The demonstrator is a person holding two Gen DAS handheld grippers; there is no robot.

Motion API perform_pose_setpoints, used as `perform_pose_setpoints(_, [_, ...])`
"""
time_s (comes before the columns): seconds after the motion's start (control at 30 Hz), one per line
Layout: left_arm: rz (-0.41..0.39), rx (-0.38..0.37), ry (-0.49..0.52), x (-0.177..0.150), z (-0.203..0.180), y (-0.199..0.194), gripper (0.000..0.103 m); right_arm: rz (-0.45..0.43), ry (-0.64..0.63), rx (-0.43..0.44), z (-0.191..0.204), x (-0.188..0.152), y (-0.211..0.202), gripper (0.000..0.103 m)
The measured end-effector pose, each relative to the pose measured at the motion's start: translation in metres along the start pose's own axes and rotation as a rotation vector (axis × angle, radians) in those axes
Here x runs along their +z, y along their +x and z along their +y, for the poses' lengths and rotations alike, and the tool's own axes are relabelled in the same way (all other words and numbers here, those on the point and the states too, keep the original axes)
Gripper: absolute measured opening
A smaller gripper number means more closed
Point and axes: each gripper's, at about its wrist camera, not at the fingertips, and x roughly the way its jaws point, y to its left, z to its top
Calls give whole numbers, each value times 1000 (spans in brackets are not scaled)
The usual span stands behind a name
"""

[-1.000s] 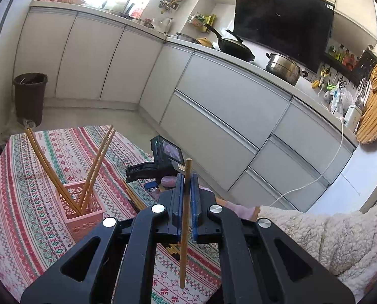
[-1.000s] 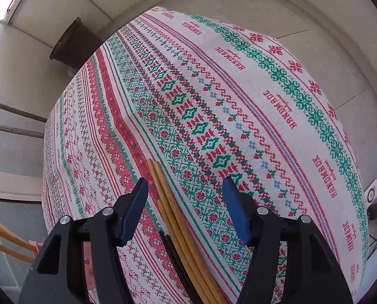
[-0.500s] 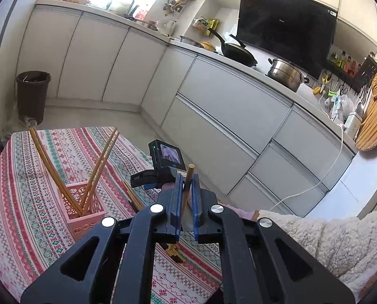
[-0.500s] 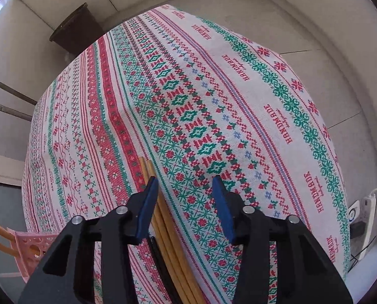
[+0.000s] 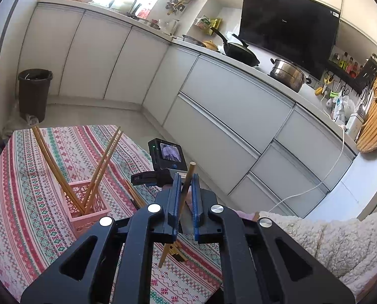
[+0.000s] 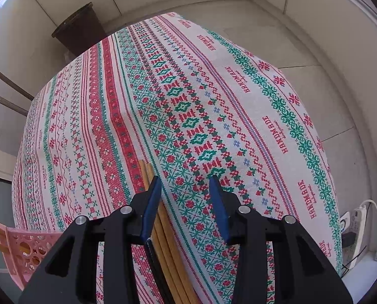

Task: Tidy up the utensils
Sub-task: 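Carry chopsticks in both tools toward the pink basket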

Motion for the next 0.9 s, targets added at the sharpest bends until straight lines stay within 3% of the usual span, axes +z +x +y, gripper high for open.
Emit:
perform_pose_setpoints(0.17, [2,2,-1,0,0,0,7,-7,-42,-37,8,-3,1,40])
perform_pose_setpoints(0.43, [2,11,-8,-2,0,1,7,-1,-51,-26,9,-3,1,40])
perform_pose_setpoints(0.7, [2,17,-13,-2,2,0,8,-26,-172,-112,29,-13,8,40])
perform_pose_setpoints(0.8, [-2,14,-13,-1,1,0,8,-28,-190,-96,26,-15,6,30])
perform_pose_setpoints(0.87, [-5,17,-17,-1,2,0,8,-15,-172,-85,20,-16,4,6])
perform_pose_setpoints(0.9, [-6,19,-20,-1,2,0,8,-12,-161,-75,15,-18,2,6])
